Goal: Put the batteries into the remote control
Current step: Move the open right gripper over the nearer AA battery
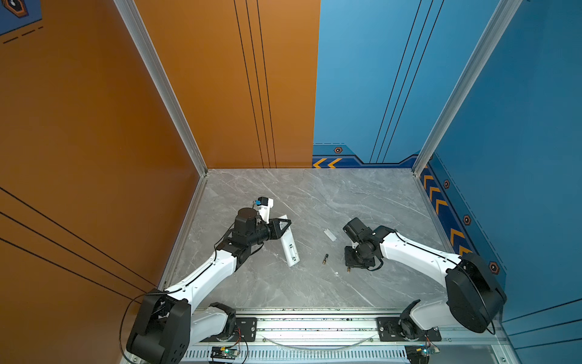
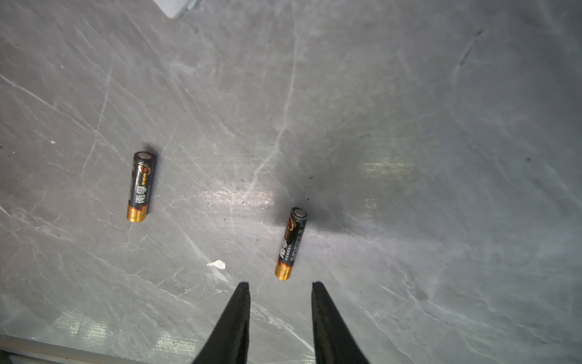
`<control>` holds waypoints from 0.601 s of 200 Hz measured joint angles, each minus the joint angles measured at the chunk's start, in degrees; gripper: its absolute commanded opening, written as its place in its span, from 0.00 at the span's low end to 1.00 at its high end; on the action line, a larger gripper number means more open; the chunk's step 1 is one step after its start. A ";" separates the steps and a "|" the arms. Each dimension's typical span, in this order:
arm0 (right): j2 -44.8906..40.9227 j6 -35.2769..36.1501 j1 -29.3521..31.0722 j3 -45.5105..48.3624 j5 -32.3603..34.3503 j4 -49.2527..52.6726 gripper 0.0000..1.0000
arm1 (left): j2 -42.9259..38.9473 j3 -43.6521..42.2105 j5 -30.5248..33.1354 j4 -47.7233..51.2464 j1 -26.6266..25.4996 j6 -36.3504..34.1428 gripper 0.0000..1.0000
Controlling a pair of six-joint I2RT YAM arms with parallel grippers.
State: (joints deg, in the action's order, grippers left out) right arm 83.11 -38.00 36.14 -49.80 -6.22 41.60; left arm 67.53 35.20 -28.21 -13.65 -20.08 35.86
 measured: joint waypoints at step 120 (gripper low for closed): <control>3.78 -0.90 2.25 1.40 1.90 -1.75 0.28 | 0.33 -1.64 0.02 -0.35 0.02 1.31 0.00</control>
State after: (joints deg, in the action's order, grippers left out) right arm 86.89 -38.89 38.39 -48.40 -4.32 39.86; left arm 67.85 33.56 -28.18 -14.00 -20.05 37.17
